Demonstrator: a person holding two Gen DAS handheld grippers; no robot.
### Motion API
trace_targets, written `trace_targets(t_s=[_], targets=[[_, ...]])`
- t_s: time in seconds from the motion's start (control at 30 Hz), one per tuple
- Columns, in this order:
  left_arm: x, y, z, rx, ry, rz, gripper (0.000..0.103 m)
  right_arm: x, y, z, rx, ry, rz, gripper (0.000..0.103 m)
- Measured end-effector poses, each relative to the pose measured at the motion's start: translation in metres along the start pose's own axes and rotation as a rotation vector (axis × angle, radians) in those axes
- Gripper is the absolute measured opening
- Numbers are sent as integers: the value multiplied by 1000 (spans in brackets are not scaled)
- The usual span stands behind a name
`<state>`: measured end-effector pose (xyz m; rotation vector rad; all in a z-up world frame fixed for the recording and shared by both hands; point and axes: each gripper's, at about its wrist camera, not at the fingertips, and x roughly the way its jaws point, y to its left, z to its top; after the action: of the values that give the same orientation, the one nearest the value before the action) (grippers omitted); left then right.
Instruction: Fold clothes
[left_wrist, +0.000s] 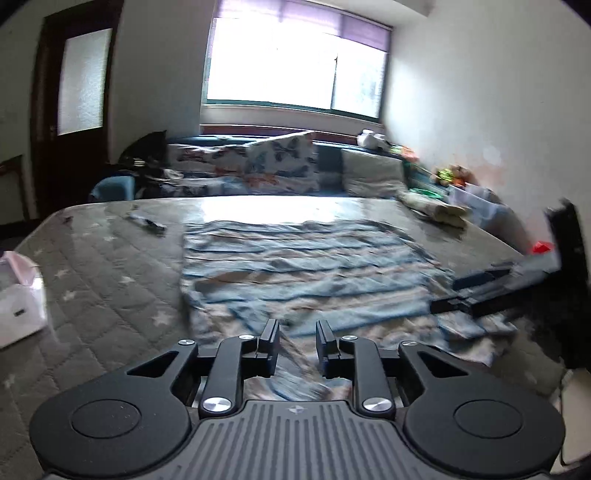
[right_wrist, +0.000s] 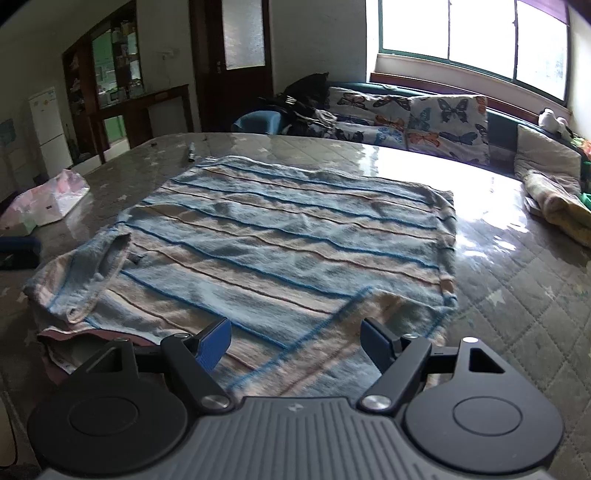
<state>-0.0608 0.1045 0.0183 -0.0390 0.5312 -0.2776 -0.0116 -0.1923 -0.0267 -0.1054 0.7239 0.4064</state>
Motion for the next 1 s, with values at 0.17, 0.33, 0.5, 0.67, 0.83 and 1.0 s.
trace_targets(t_s=[0.17, 0.33, 0.5, 0.67, 0.83, 1.0], targets=[[21, 26, 1, -85, 47, 96, 21, 0, 16, 7, -29, 0, 70, 73], [35, 28, -11, -19, 111, 115, 21, 3, 43, 18, -93, 13, 171, 58], [38, 30, -20, 1, 145, 110, 21, 11, 75, 27, -170, 44, 285, 48], [33, 37, -14, -12, 117, 116, 23, 25, 111, 29, -250, 89, 408, 37], [30, 45, -6, -20, 93, 130, 23, 40, 138, 26, -295, 138, 459, 27], [31, 46, -6, -16, 95, 116, 24, 44, 149, 21, -315, 153, 473, 11]])
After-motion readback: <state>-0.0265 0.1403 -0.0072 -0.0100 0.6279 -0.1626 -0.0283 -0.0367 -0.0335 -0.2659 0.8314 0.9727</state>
